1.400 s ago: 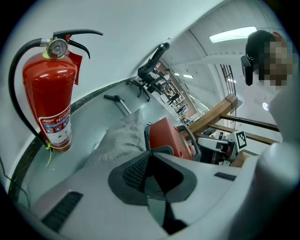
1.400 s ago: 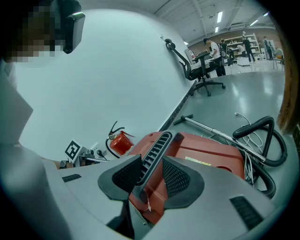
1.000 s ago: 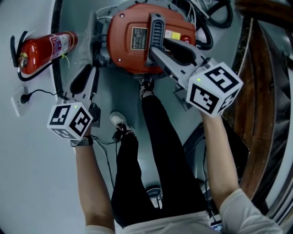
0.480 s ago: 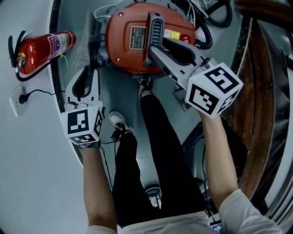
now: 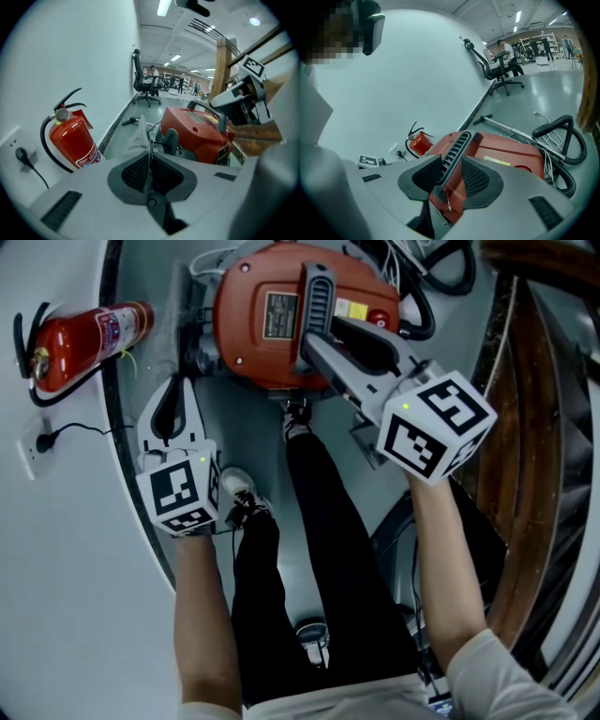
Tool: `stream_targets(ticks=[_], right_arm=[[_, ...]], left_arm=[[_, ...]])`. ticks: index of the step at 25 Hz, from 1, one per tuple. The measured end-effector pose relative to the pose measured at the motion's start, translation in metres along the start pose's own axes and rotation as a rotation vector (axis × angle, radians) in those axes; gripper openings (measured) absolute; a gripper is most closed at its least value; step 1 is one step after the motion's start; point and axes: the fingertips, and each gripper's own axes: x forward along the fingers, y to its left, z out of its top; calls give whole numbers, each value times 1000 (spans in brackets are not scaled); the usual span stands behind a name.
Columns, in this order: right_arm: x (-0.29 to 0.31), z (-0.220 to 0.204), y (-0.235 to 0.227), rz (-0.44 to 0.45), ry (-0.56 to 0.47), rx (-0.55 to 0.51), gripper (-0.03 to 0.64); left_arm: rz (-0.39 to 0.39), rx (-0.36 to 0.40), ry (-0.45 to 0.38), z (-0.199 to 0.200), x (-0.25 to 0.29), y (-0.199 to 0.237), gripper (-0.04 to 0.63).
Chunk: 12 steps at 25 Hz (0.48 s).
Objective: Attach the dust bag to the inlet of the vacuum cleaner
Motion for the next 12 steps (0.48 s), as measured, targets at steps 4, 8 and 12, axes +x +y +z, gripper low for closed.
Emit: stream_targets(ticks=[4, 8, 12], right_arm=[[0, 0, 0, 4, -2, 1, 138], [0, 0, 0, 2, -11, 8, 138], [0, 0, 0, 1, -17, 11, 138]], left_arm=[[-29, -169, -11, 1, -1, 11, 17], [-105, -224, 5, 1, -1, 12, 15], [-169, -277, 13, 2, 0, 11, 14]])
